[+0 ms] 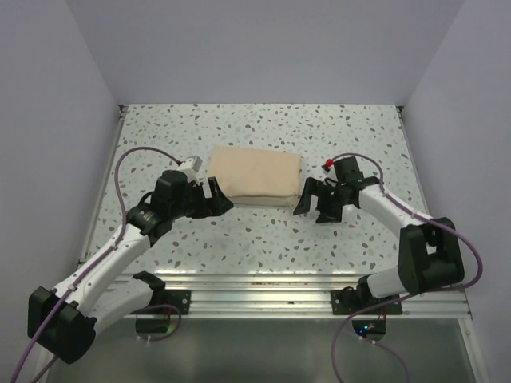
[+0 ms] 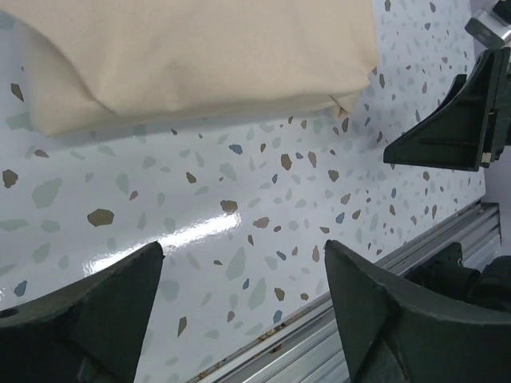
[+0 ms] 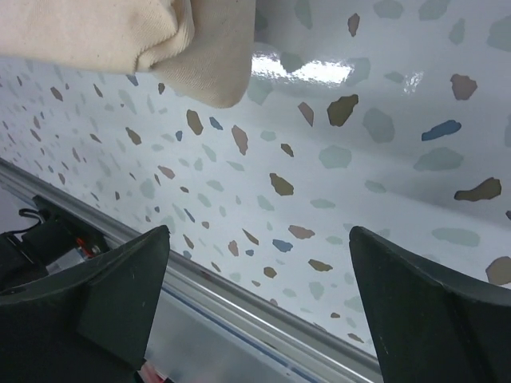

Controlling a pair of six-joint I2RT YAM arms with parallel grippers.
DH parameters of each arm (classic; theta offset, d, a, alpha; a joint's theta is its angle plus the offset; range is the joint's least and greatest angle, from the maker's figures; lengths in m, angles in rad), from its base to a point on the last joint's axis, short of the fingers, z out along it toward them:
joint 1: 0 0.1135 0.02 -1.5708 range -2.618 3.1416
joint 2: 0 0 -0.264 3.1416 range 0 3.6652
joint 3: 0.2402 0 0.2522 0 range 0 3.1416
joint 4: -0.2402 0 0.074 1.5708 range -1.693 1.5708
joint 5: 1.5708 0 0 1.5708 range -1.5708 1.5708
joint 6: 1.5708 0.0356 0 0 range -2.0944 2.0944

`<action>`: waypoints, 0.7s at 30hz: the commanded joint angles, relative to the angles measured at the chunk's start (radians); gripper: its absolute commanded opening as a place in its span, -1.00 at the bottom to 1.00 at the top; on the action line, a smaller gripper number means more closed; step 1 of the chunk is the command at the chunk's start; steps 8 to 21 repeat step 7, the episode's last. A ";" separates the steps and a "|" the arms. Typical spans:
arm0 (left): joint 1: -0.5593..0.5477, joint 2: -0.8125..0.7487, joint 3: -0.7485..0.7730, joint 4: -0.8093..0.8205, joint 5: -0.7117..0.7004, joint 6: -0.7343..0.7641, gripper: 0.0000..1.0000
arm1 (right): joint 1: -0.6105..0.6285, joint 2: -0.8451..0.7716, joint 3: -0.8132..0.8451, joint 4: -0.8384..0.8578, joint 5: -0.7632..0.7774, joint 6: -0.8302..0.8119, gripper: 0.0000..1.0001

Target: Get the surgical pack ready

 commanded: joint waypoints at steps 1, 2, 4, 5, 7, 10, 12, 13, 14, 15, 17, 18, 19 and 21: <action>0.023 -0.015 0.033 0.058 -0.015 -0.106 0.99 | -0.005 -0.069 -0.017 -0.010 0.056 -0.028 0.97; 0.030 -0.020 0.022 0.072 -0.008 -0.117 1.00 | -0.003 -0.078 -0.027 -0.007 0.058 -0.026 0.97; 0.039 -0.058 -0.031 0.130 0.010 -0.166 1.00 | -0.003 -0.098 -0.074 0.054 0.005 -0.011 0.98; 0.044 -0.080 -0.054 0.156 0.016 -0.183 1.00 | -0.003 -0.101 -0.106 0.078 -0.011 0.011 0.98; 0.044 -0.143 -0.122 0.254 0.047 -0.223 1.00 | -0.005 -0.173 -0.158 0.195 -0.048 0.057 0.98; 0.044 -0.143 -0.122 0.254 0.047 -0.223 1.00 | -0.005 -0.173 -0.158 0.195 -0.048 0.057 0.98; 0.044 -0.143 -0.122 0.254 0.047 -0.223 1.00 | -0.005 -0.173 -0.158 0.195 -0.048 0.057 0.98; 0.044 -0.143 -0.122 0.254 0.047 -0.223 1.00 | -0.005 -0.173 -0.158 0.195 -0.048 0.057 0.98; 0.044 -0.143 -0.122 0.254 0.047 -0.223 1.00 | -0.005 -0.173 -0.158 0.195 -0.048 0.057 0.98; 0.044 -0.143 -0.122 0.254 0.047 -0.223 1.00 | -0.005 -0.173 -0.158 0.195 -0.048 0.057 0.98; 0.044 -0.143 -0.122 0.254 0.047 -0.223 1.00 | -0.005 -0.173 -0.158 0.195 -0.048 0.057 0.98; 0.044 -0.143 -0.122 0.254 0.047 -0.223 1.00 | -0.005 -0.173 -0.158 0.195 -0.048 0.057 0.98; 0.044 -0.143 -0.122 0.254 0.047 -0.223 1.00 | -0.005 -0.173 -0.158 0.195 -0.048 0.057 0.98; 0.044 -0.143 -0.122 0.254 0.047 -0.223 1.00 | -0.005 -0.173 -0.158 0.195 -0.048 0.057 0.98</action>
